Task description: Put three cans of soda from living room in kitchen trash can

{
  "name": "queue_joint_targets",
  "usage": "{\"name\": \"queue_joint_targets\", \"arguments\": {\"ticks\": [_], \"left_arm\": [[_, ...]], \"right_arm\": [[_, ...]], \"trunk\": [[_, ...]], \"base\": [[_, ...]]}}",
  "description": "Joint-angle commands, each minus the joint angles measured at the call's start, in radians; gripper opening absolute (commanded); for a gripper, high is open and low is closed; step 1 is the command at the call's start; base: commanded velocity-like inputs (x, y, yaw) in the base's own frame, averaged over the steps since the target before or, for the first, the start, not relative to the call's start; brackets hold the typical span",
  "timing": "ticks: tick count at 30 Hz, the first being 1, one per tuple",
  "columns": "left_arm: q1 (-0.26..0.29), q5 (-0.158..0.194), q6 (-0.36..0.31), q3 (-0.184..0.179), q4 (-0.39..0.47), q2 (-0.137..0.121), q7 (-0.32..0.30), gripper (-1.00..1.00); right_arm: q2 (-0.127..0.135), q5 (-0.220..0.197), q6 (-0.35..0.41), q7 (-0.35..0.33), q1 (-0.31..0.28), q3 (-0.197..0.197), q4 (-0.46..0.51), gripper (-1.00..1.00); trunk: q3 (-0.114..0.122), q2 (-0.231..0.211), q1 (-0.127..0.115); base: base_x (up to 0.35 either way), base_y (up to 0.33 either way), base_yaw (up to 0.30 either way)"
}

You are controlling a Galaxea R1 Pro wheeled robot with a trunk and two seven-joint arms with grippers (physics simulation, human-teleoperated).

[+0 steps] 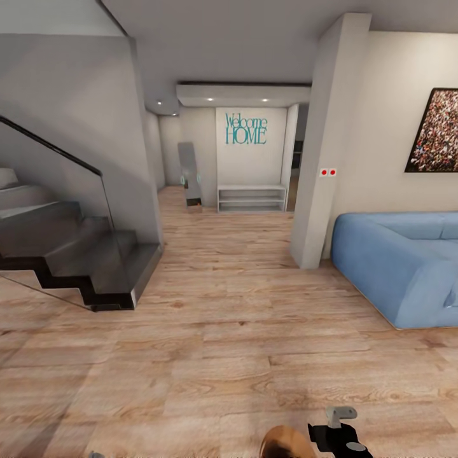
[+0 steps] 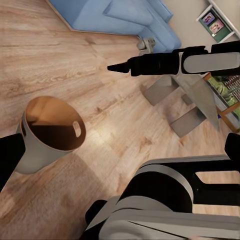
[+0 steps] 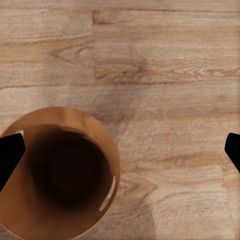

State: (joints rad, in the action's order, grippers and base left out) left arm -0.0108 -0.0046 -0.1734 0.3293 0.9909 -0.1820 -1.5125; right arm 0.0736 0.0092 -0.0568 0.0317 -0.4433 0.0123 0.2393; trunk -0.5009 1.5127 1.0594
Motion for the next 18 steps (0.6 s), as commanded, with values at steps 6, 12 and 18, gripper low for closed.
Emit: {"name": "queue_joint_targets", "arguments": {"ticks": [6,12,18], "left_arm": [[0.0,0.0,0.0,0.0,0.0,0.0,-0.001,1.0],[0.0,0.0,0.0,0.0,0.001,0.0,-0.002,1.0],[0.0,0.0,0.0,0.0,0.001,-0.001,-0.002,1.0]], "right_arm": [[0.0,0.0,0.0,-0.001,0.0,0.0,0.0,1.0],[0.0,0.0,0.0,-0.001,0.0,0.0,0.0,1.0],[0.0,0.0,0.0,-0.001,0.0,0.001,0.0,1.0]], "trunk": [[-0.027,0.042,0.023],[-0.038,0.056,0.031],[-0.038,0.056,0.031]], "base": [[0.0,0.0,0.0],[0.0,0.0,0.0],[0.0,0.0,0.0]]}}
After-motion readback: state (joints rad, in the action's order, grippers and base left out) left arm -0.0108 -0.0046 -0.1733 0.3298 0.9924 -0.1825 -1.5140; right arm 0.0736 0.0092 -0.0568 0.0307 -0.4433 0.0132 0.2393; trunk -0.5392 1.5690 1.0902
